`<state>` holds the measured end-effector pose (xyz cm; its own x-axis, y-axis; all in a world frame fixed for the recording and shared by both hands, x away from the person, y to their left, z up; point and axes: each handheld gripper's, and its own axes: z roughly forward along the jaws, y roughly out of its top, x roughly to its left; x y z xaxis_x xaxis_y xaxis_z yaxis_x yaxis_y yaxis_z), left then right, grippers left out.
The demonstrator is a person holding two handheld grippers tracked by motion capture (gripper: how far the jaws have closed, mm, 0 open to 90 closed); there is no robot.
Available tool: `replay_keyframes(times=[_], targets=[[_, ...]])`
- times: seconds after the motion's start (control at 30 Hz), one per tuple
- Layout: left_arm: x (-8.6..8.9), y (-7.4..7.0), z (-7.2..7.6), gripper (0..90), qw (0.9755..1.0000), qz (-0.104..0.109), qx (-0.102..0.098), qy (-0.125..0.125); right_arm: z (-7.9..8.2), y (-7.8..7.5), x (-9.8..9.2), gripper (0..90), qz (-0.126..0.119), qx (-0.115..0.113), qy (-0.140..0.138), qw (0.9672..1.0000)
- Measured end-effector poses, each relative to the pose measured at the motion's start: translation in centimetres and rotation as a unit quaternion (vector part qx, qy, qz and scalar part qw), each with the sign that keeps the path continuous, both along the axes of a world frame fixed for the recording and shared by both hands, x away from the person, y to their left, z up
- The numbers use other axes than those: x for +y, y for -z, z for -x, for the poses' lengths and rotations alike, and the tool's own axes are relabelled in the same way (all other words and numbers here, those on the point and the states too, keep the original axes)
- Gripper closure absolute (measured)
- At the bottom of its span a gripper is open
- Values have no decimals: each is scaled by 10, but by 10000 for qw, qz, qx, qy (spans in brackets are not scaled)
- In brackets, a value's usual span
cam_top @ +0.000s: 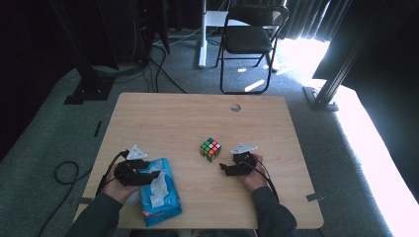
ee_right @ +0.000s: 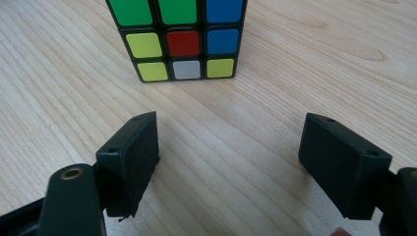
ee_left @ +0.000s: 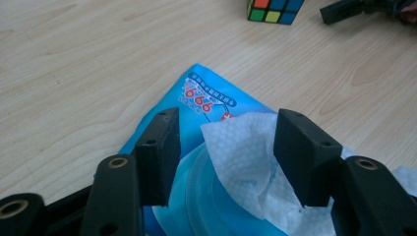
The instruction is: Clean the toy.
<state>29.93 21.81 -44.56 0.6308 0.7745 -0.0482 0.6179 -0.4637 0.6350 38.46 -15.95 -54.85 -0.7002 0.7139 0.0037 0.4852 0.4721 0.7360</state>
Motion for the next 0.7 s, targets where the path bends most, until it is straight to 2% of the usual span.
replay_keyframes(times=[0.2, 0.33, 0.37, 0.4, 0.43, 0.57, 0.7], targets=[[-3, 6, -2, 514, 9998, -108, 173, 66, 0, 0, 0, 228, 2, -2, -2, 10000], [-5, 7, -1, 601, 9992, -383, 59, 25, 0, 0, 0, 228, 1, -2, -2, 10000], [-5, 6, -1, 641, 9994, -352, 28, 29, 0, 0, 0, 228, 2, -2, -3, 10000], [-3, 4, 0, 695, 9999, -111, 38, 110, 0, 0, 0, 228, 1, -2, -2, 10000], [-2, 1, 1, 732, 9998, -37, -10, 195, 0, 0, 0, 228, 1, -2, -4, 10000], [-3, -3, 4, 861, 9992, 75, -108, 389, 0, 0, 0, 228, 2, -2, -6, 10000], [-1, -5, 6, 886, 9989, 147, -203, 389, 0, 0, 0, 228, 4, -3, -7, 10000]])
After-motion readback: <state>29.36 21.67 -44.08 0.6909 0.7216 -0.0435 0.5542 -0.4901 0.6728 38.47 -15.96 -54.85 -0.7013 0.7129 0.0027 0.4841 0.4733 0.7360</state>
